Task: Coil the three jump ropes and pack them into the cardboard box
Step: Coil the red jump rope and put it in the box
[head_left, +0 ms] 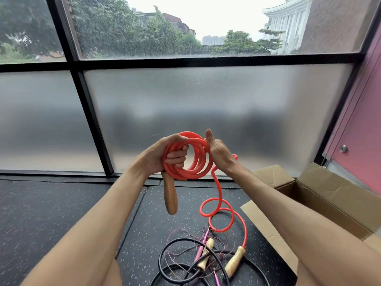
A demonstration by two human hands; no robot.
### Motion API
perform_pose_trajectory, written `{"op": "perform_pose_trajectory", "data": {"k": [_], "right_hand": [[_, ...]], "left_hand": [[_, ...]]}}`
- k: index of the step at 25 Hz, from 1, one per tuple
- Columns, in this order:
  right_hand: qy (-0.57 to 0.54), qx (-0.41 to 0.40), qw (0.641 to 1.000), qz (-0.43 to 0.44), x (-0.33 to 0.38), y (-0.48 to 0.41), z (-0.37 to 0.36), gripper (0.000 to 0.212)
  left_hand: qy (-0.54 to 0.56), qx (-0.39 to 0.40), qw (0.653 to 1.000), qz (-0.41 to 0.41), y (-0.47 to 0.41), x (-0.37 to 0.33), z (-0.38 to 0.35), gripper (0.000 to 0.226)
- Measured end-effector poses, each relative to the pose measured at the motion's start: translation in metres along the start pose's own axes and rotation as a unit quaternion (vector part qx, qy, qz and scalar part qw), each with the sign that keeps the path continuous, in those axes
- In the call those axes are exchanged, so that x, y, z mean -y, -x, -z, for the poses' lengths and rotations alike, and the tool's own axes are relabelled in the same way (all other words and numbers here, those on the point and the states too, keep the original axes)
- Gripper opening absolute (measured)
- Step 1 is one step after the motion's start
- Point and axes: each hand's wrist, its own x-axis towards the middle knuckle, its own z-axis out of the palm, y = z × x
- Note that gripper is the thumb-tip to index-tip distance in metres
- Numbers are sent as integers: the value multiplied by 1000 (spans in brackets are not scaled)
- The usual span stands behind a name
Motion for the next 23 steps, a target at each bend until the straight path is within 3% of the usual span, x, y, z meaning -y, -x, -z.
{"op": "perform_pose_trajectory", "data": {"k": [5,9,11,15,19,23], "right_hand": [[106,34,994,-11,-12,-1,9,70],[330,11,943,25,-34,1,10,24],[361,-15,932,2,-52,2,15,10],[79,-29,991,-101,-59,5,17,13],[-156,29,972,-173,-37,10,8,16],[-220,108,945,-214,-28,17,1,31]], "left_hand": [[30,-70,997,-21,3,-2,7,43],[71,-93,992,-37,7,-5,9,60],[107,-84,989,-64,9,-8,9,59],[130,-115,980,-101,9,-11,9,57],[194,-186,950,-158,0,-10,14,59],[233,-261,915,-199,-2,-9,20,45]]}}
